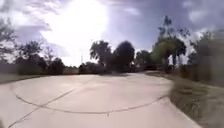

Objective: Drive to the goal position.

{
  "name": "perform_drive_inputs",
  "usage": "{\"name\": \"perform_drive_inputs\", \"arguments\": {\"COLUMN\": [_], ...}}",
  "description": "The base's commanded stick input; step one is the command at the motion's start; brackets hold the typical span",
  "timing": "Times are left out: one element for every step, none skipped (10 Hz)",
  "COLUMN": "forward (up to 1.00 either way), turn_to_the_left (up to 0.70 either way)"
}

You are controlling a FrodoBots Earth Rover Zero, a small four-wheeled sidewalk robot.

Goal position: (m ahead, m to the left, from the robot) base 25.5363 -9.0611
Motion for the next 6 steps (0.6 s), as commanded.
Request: {"name": "perform_drive_inputs", "arguments": {"forward": [1.00, 1.00, 1.00, 1.00, 1.00, 1.00], "turn_to_the_left": [0.00, -0.06, -0.40, -0.40, -0.33, -0.03]}}
